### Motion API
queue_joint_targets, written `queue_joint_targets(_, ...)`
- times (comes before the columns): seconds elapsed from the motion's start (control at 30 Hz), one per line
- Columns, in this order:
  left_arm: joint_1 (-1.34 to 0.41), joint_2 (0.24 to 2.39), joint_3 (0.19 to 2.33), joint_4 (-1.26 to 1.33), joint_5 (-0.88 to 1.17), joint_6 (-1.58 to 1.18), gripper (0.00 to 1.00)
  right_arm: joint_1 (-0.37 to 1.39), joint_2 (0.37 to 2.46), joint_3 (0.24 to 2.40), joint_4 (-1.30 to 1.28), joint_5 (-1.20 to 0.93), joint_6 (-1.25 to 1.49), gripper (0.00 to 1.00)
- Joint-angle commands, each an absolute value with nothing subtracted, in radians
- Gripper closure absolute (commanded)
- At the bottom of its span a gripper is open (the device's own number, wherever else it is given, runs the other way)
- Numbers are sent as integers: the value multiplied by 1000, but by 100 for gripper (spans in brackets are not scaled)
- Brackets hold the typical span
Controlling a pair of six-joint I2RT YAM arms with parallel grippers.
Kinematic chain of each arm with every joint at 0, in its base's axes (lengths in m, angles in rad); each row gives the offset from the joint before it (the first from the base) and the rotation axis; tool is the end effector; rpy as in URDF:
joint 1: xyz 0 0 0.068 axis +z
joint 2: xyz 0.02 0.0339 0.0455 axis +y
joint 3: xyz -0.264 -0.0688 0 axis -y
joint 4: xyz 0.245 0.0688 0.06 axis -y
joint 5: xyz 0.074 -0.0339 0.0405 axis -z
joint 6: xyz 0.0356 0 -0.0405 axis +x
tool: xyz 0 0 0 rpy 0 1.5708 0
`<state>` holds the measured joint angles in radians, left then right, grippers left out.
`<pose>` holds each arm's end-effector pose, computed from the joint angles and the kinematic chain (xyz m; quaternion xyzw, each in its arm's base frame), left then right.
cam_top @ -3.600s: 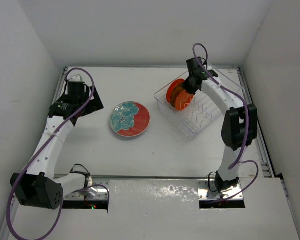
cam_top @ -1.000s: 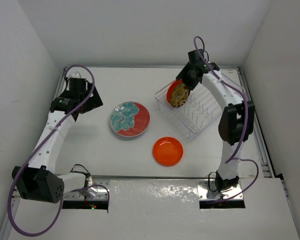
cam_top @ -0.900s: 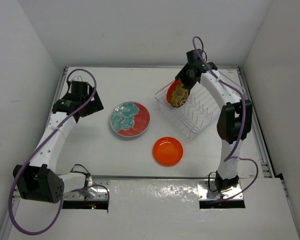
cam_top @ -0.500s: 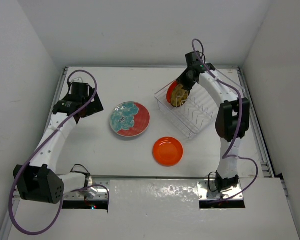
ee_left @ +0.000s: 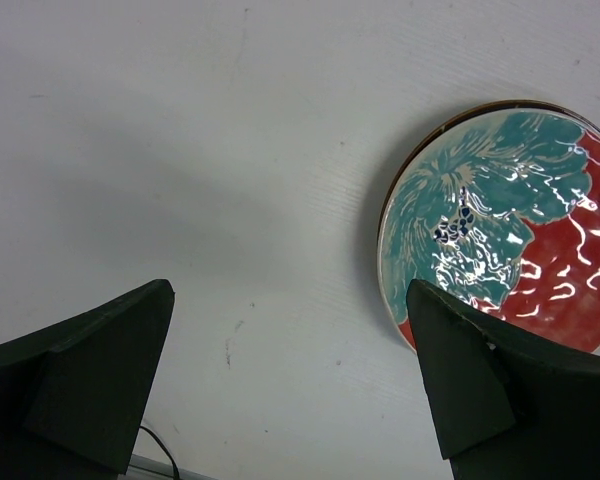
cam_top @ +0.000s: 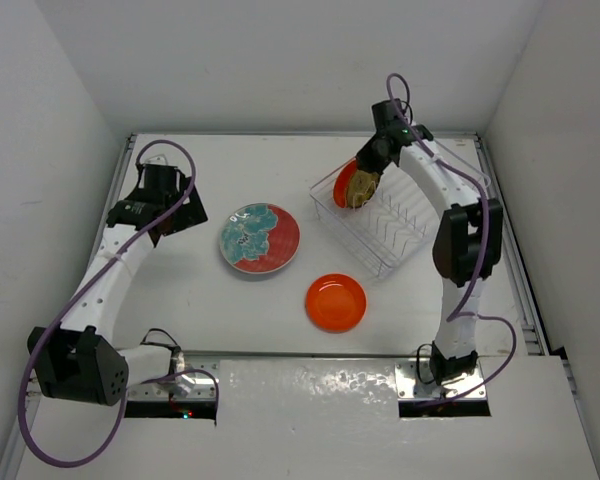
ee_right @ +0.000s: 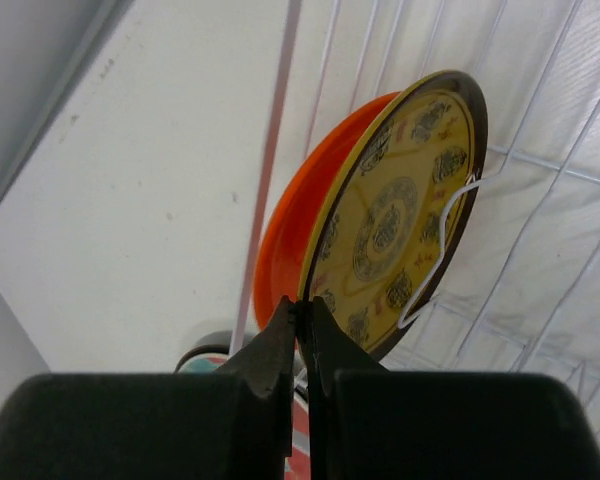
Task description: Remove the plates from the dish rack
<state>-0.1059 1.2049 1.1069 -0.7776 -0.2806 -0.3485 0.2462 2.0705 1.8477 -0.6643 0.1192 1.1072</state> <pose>0.2442 -0.0160 0.3127 -0.1599 0.9184 0.0521 0.3582 0.4547 0.1099 0.2648 0.4106 0.8463 0.1658 0.2960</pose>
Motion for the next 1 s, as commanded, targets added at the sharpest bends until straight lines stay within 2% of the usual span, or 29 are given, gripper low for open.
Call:
queue_joint_targets(0.0, -109, 1210, 1134, -738, -290, -342, 1, 236, 1915, 1868, -618, 131, 1104, 100)
queue_joint_targets(0.17, -110, 1215, 1134, -736, -298, -342, 1, 235, 1780, 1847, -559, 65, 1071, 100)
queue_joint_targets(0.27, -109, 1215, 1135, -741, -314, -348, 1, 245, 1715, 1856, -558, -46, 955, 100)
queue_joint_targets(0.33, -109, 1213, 1146, -753, -353, -373, 1, 271, 1709, 1899, -636, -124, 768, 100)
queue_joint_targets(0.4, -109, 1218, 1157, -773, -399, -409, 1, 368, 1706, 1971, -808, -140, 506, 100)
queue_joint_targets(0.47, -109, 1224, 1183, -799, -417, -429, 1, 517, 1691, 1994, -985, -41, 316, 100)
queue_joint_targets(0.53, -109, 1232, 1213, -818, -426, -451, 1, 628, 1646, 1968, -1064, 81, 262, 100)
queue_joint_targets(0.57, -109, 1235, 1222, -821, -422, -453, 1, 717, 1631, 1915, -1118, 203, 285, 100)
queue_joint_targets(0.67, -109, 1249, 1273, -819, -411, -446, 1, 875, 1594, 1785, -1179, 343, 365, 100)
queue_joint_targets(0.8, -109, 1275, 1305, -821, -416, -433, 1, 1029, 1551, 1556, -1080, 348, 443, 100)
queue_joint_targets(0.97, -109, 1287, 1319, -813, -416, -408, 1, 1052, 1611, 1358, -934, 325, 434, 100)
